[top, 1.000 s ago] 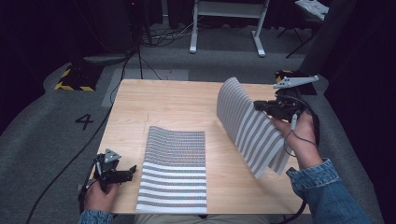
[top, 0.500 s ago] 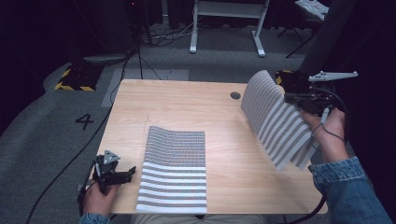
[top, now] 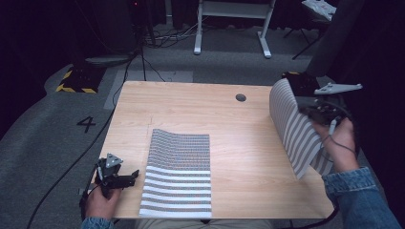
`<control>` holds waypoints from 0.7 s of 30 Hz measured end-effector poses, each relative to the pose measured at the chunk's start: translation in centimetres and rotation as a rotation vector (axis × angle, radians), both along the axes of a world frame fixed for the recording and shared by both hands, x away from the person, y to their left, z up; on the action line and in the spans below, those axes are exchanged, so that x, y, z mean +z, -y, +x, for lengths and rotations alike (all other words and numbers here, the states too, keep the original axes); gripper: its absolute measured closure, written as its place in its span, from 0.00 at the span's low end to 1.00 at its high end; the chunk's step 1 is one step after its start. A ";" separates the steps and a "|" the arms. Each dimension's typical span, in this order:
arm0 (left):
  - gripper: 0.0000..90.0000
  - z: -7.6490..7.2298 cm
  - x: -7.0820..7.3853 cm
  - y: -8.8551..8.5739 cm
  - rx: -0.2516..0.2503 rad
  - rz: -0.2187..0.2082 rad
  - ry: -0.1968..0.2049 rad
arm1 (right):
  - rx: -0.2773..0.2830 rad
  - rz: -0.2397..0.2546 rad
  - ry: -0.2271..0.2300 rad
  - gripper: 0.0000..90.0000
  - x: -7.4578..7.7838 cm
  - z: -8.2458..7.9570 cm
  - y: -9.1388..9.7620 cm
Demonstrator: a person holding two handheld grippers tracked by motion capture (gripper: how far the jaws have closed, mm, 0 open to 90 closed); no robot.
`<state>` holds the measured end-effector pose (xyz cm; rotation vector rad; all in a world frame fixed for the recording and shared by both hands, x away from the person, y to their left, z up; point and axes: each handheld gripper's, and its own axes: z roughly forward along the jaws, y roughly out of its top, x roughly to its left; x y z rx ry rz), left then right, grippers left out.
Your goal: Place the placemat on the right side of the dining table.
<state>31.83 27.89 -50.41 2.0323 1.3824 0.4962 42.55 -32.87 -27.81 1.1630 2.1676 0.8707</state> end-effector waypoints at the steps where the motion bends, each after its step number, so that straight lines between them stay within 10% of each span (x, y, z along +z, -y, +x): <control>1: 0.10 0.0 0.0 0.0 0.000 0.000 0.000 | 0.024 -0.016 -0.009 0.98 -0.7 -0.1 -0.6; 17: 0.10 0.0 0.0 0.0 0.000 0.000 -0.001 | 0.185 0.042 -0.208 0.97 -10.5 1.0 -5.8; 21: 0.10 0.0 0.0 0.0 0.003 0.000 0.000 | 0.245 0.087 -0.252 0.78 -11.3 0.7 -6.7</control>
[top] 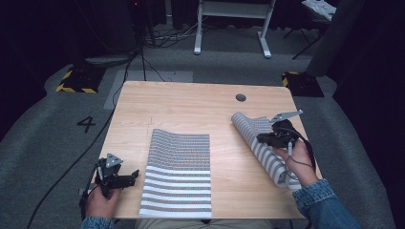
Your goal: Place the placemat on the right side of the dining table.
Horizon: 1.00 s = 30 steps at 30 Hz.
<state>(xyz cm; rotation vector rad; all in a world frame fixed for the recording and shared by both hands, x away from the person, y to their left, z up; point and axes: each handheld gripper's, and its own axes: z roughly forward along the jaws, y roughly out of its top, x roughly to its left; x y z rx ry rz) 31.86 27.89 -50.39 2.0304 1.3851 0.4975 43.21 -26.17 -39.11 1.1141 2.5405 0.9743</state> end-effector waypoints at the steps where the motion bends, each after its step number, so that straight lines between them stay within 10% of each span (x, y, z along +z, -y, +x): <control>1: 0.10 0.0 0.0 0.0 0.000 0.000 0.000 | 0.018 0.042 -0.023 0.67 -0.1 -0.1 -0.3; 5: 0.10 0.0 0.0 0.0 0.002 -0.002 0.001 | 0.004 0.077 0.046 0.56 1.1 -1.2 -0.2; 12: 0.10 0.0 0.0 0.0 0.002 -0.002 0.001 | -0.195 0.076 0.070 0.50 1.5 -2.8 3.4; 20: 0.10 0.2 0.0 0.1 0.005 -0.003 0.000 | -0.335 -0.010 0.026 0.46 -3.3 -3.4 7.8; 30: 0.10 0.2 0.0 0.1 0.009 -0.005 0.002 | -0.369 -0.049 -0.047 0.44 -7.7 -3.5 9.2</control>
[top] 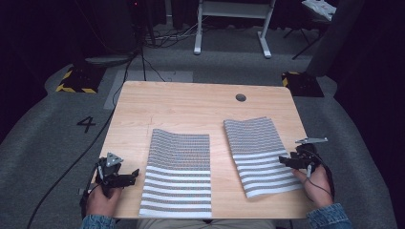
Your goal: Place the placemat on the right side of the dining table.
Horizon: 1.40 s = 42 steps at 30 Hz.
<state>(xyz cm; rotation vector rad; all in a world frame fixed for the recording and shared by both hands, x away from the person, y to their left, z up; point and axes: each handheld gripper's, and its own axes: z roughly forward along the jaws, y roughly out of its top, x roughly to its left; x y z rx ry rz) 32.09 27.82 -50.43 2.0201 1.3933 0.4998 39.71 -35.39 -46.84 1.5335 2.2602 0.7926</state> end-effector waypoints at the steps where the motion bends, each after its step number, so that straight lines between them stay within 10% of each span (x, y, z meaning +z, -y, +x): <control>1: 0.10 0.0 0.0 0.0 0.000 0.000 0.000 | -0.004 0.004 -0.001 0.44 -0.2 0.0 0.1; 11: 0.10 0.0 0.0 0.0 0.000 0.000 0.000 | -0.031 0.032 -0.028 0.42 -1.0 0.2 0.5; 27: 0.10 0.0 0.0 0.0 0.000 0.000 -0.001 | 0.004 -0.130 0.007 0.45 -0.8 -0.3 -1.4; 42: 0.10 0.0 0.0 0.0 -0.001 -0.001 -0.001 | -0.046 -0.066 -0.022 0.41 -1.0 -0.1 -0.9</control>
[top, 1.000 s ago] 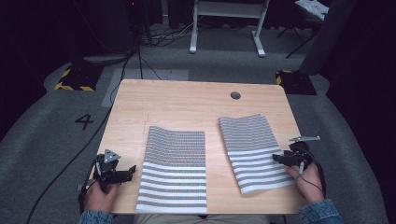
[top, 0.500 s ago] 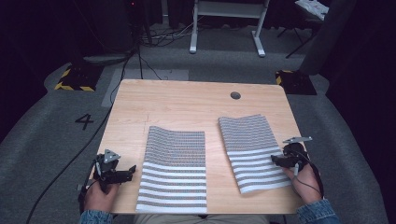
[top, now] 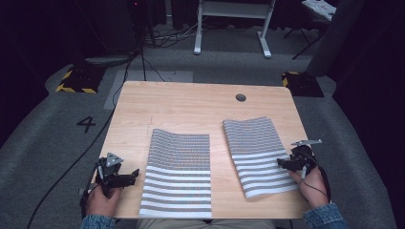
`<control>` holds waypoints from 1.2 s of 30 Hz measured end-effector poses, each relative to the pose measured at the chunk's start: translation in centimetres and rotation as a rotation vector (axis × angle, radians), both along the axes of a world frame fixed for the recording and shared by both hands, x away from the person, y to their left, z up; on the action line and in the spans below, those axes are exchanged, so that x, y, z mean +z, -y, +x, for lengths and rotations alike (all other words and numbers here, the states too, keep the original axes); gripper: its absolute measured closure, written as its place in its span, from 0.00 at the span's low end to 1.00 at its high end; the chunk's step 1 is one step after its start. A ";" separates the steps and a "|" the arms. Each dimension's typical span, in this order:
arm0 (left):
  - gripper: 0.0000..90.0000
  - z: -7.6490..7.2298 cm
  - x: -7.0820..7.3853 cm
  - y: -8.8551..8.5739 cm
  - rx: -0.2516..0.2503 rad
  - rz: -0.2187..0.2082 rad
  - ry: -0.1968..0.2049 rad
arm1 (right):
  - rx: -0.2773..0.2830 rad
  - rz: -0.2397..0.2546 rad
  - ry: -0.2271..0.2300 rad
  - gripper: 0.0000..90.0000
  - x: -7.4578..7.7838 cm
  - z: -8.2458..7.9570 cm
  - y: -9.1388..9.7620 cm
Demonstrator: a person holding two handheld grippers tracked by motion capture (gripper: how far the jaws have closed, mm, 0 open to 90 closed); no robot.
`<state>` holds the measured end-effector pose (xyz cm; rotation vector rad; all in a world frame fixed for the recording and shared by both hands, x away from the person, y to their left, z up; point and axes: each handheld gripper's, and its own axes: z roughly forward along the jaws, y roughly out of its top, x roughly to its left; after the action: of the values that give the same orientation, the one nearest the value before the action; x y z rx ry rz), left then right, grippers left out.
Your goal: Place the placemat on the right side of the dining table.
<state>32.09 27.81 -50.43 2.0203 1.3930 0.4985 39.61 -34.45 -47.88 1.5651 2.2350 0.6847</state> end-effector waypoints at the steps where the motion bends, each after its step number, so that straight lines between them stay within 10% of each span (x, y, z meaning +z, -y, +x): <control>1: 0.10 0.0 0.0 0.0 0.000 0.000 0.000 | -0.002 0.000 0.000 0.41 0.0 0.0 0.0; 22: 0.10 0.0 0.0 0.0 0.000 0.001 0.001 | -0.014 -0.011 -0.017 0.49 0.3 0.1 -0.4; 36: 0.10 0.0 0.0 0.0 0.000 0.000 0.000 | 0.077 -0.061 0.056 0.95 2.2 -1.0 -2.4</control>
<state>32.09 27.81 -50.43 2.0204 1.3931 0.4984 38.65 -32.09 -45.69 1.4204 2.2635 0.6668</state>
